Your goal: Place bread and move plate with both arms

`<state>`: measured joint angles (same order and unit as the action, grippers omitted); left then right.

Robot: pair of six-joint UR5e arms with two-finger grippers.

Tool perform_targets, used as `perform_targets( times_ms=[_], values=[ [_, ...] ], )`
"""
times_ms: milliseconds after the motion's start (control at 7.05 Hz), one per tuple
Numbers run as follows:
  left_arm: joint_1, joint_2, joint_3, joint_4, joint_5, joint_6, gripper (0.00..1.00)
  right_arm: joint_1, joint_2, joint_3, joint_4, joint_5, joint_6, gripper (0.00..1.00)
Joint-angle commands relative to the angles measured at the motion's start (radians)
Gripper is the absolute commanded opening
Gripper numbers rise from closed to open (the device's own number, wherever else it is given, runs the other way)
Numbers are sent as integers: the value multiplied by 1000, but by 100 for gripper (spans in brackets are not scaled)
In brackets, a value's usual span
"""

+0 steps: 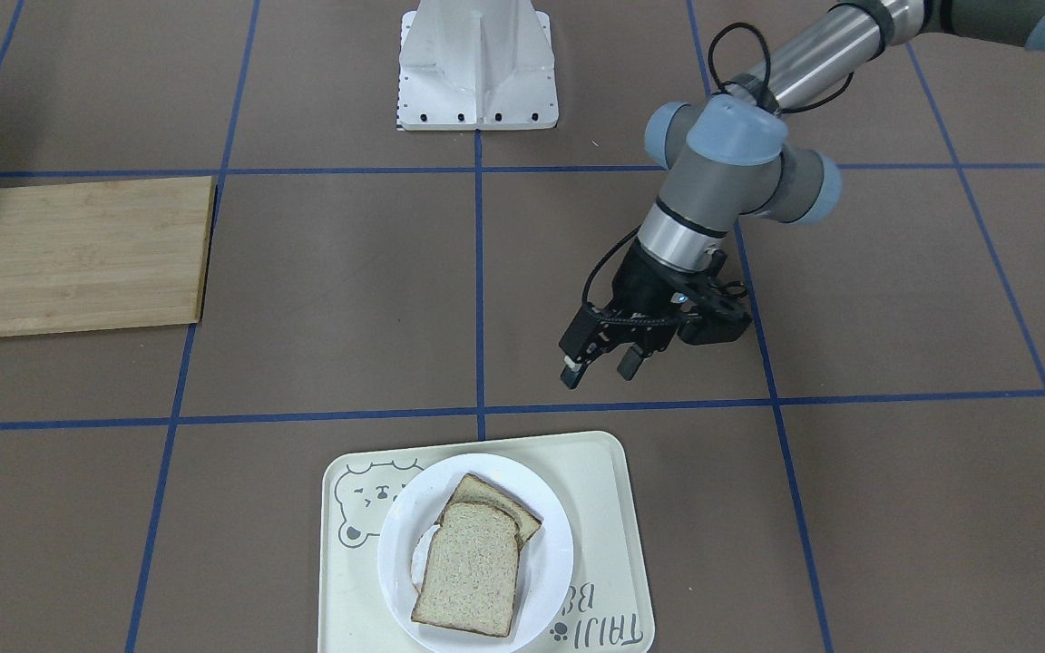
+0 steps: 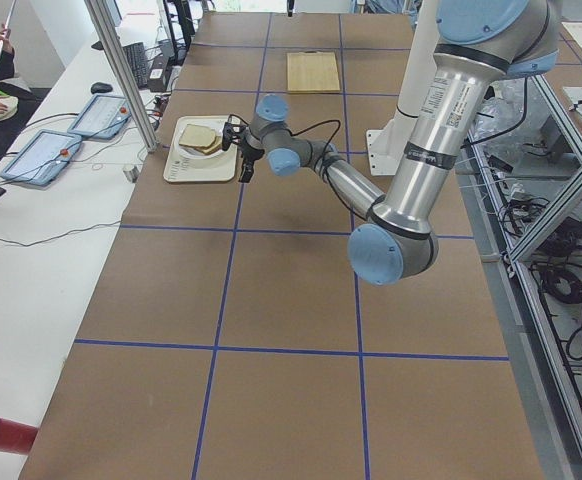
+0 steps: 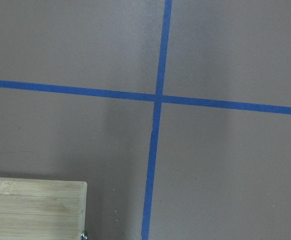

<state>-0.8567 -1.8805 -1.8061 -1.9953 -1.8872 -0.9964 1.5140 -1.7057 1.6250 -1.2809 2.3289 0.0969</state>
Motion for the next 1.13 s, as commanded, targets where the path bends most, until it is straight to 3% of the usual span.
perform_targets(
  times_ms=[0, 284, 426, 709, 851, 993],
  values=[
    [-259, 172, -39, 125, -181, 575, 98, 2, -5, 0, 0, -2, -8, 100],
    [-471, 204, -27, 394, -239, 946, 98, 18, -5, 4, 0, 4, -11, 100],
    [-561, 204, -10, 490, -248, 1022, 98, 23, -5, 4, 0, 6, -13, 100],
    [-651, 269, 74, 491, -431, 1174, 98, 40, 3, 15, -17, 21, -16, 100],
    [-651, 286, 80, 492, -446, 1170, 98, 38, 3, 22, -34, 53, -16, 100],
    [-679, 317, 77, 459, -451, 1170, 98, 38, -3, 88, -116, 75, -19, 100]
  ],
)
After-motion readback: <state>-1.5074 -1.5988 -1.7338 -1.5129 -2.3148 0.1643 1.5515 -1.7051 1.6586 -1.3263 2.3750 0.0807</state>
